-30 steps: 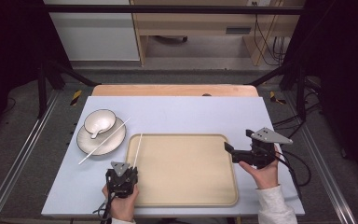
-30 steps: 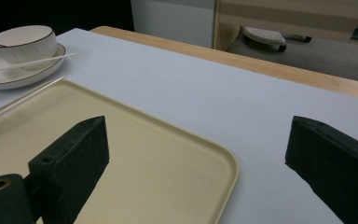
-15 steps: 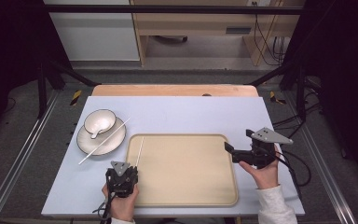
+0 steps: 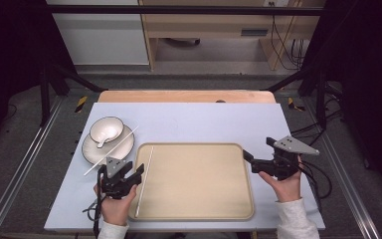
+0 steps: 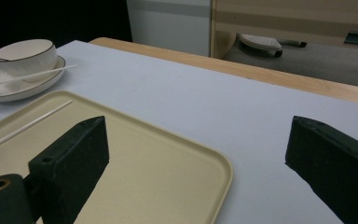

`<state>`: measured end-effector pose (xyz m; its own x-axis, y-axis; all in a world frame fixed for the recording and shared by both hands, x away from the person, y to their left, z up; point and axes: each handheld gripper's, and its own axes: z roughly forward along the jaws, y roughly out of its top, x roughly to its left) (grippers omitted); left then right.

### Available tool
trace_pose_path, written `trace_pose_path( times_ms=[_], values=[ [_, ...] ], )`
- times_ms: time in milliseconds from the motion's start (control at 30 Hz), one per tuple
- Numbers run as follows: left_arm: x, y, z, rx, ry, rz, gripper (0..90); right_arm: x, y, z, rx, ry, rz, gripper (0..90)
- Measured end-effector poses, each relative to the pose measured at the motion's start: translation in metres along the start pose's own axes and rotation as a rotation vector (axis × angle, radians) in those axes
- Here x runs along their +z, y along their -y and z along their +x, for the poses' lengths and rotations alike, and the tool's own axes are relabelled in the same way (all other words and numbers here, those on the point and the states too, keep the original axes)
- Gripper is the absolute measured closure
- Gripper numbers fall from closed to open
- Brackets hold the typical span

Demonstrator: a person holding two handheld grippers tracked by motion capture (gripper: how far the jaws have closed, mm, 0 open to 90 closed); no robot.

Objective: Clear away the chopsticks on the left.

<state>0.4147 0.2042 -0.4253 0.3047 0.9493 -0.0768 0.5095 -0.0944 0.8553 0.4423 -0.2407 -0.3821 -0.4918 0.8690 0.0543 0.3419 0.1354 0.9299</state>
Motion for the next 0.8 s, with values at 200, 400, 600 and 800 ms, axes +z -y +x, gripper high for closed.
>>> trace_pose_path(
  times_ms=[200,400,600,800],
  values=[
    [-0.006,-0.013,0.021,0.076,0.056,0.025,35.8,-0.005,-0.001,-0.003,0.007,-0.001,-0.012,6.4],
    [-0.010,-0.013,0.046,0.079,0.100,0.044,30.6,-0.004,0.000,-0.004,0.011,0.002,-0.007,6.3],
    [-0.008,-0.009,0.067,0.105,0.118,0.063,28.8,-0.003,0.000,-0.004,0.010,0.007,-0.006,6.3],
    [-0.010,-0.008,0.089,0.118,0.097,0.073,27.9,-0.001,0.002,-0.003,0.001,0.005,0.001,6.3]
  ],
)
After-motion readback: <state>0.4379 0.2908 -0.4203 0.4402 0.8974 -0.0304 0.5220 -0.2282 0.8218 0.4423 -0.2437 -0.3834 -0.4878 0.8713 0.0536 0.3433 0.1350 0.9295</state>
